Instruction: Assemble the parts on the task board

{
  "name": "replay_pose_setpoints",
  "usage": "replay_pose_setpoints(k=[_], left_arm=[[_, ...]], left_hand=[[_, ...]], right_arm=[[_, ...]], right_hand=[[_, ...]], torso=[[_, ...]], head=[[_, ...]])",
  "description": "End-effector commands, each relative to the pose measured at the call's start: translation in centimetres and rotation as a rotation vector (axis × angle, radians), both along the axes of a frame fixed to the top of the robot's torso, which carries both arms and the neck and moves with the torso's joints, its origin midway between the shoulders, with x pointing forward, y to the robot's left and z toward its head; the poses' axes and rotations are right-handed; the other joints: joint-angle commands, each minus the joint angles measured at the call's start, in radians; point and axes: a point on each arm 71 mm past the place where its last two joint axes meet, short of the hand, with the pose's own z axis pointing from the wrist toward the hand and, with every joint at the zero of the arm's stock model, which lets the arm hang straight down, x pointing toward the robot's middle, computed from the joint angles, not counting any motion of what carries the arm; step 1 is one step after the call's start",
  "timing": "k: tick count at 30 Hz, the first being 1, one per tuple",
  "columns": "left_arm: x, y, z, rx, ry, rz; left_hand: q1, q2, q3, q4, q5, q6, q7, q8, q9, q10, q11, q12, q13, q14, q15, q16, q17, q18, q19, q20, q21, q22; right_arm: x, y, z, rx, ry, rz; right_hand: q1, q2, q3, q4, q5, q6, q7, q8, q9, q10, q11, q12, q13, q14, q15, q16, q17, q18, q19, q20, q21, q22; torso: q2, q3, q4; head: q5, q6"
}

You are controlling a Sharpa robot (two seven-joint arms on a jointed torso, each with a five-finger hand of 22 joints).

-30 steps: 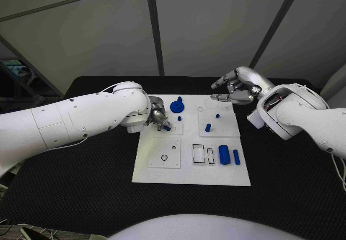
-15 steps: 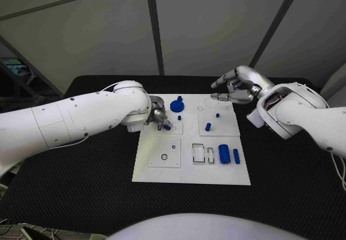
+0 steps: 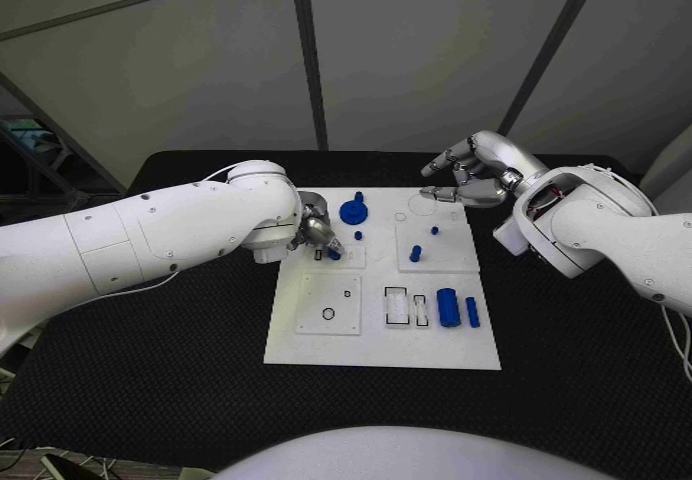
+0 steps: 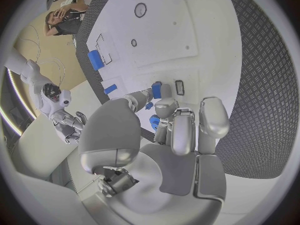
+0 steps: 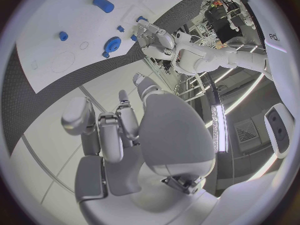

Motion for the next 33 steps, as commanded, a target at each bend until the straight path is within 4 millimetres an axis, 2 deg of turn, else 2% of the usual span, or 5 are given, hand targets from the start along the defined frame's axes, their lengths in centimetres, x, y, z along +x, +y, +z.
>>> replay_pose_setpoints(k=[1, 8, 16, 23, 33], left_arm=[[-0.25, -0.08, -0.43, 0.017, 0.037, -0.015], [-0.16, -0.13, -0.46, 0.017, 0.039, -0.013], [-0.06, -0.16, -0.48, 0.017, 0.038, -0.010], [-0.03, -0.27, -0.51, 0.019, 0.041, -0.012], [0.04, -0.28, -0.52, 0.020, 0.040, -0.009]], left_hand=[[-0.015, 0.003, 0.044, -0.052, -0.001, 0.011, -0.001, 0.004, -0.001, 0.007, -0.001, 0.006, 0.002, 0.045, -0.006, 0.006, 0.001, 0.004, 0.008, 0.000, 0.006, 0.003], [-0.049, 0.012, 0.009, -0.028, -0.002, 0.021, -0.003, 0.001, -0.005, 0.011, -0.003, 0.012, 0.008, 0.045, -0.007, 0.006, 0.002, 0.002, 0.013, -0.002, 0.010, 0.013], [-0.103, 0.018, -0.065, 0.014, -0.011, 0.037, -0.004, -0.002, -0.010, 0.016, -0.003, 0.019, 0.015, 0.045, -0.008, 0.006, 0.002, 0.001, 0.018, -0.002, 0.013, 0.022], [-0.116, 0.026, -0.129, 0.031, -0.020, 0.046, -0.006, -0.008, -0.016, 0.019, -0.004, 0.024, 0.021, 0.045, -0.009, 0.006, 0.003, -0.001, 0.023, -0.004, 0.016, 0.031], [-0.122, 0.035, -0.160, 0.044, -0.020, 0.051, -0.006, -0.011, -0.019, 0.022, -0.005, 0.026, 0.024, 0.045, -0.010, 0.006, 0.003, -0.002, 0.026, -0.004, 0.018, 0.037]], right_arm=[[-0.03, 0.09, 0.08, -0.006, 0.001, 0.006], [-0.03, 0.09, 0.07, -0.006, 0.002, 0.006], [-0.03, 0.07, 0.07, -0.006, 0.002, 0.005], [-0.03, -0.01, 0.05, -0.008, 0.004, 0.003], [0.05, -0.19, 0.01, -0.010, 0.005, -0.002]], right_hand=[[-0.004, 0.003, 0.001, 0.006, 0.004, 0.005, 0.001, 0.007, -0.001, -0.005, -0.001, -0.006, -0.001, 0.090, -0.008, -0.006, 0.209, 0.016, -0.008, 0.001, -0.007, -0.003], [-0.005, 0.002, 0.001, 0.007, 0.005, 0.005, 0.001, 0.007, -0.001, -0.006, -0.001, -0.006, -0.001, 0.090, -0.008, -0.006, 0.208, 0.016, -0.008, 0.001, -0.007, -0.003], [-0.007, 0.002, 0.000, 0.009, 0.006, 0.005, 0.001, 0.007, -0.001, -0.007, -0.002, -0.007, -0.003, 0.089, -0.008, -0.008, 0.206, 0.017, -0.010, 0.001, -0.009, -0.007], [-0.009, 0.001, -0.001, 0.011, 0.007, 0.005, 0.001, 0.007, -0.002, -0.006, -0.002, -0.007, -0.002, 0.089, -0.008, -0.008, 0.205, 0.017, -0.011, 0.001, -0.010, -0.009], [-0.011, 0.000, -0.002, 0.013, 0.008, 0.005, 0.001, 0.008, -0.002, -0.006, -0.002, -0.007, -0.002, 0.088, -0.008, -0.009, 0.203, 0.017, -0.012, 0.001, -0.012, -0.011]], torso=[[-0.001, -0.0012, 0.0005], [0.000, -0.0010, 0.0000], [0.000, -0.0007, 0.0003], [0.000, -0.0008, -0.0004], [0.000, -0.0009, 0.0005]], head=[[-0.001, 0.000], [-0.001, 0.000], [-0.002, -0.001], [-0.002, -0.001], [-0.003, -0.001]])
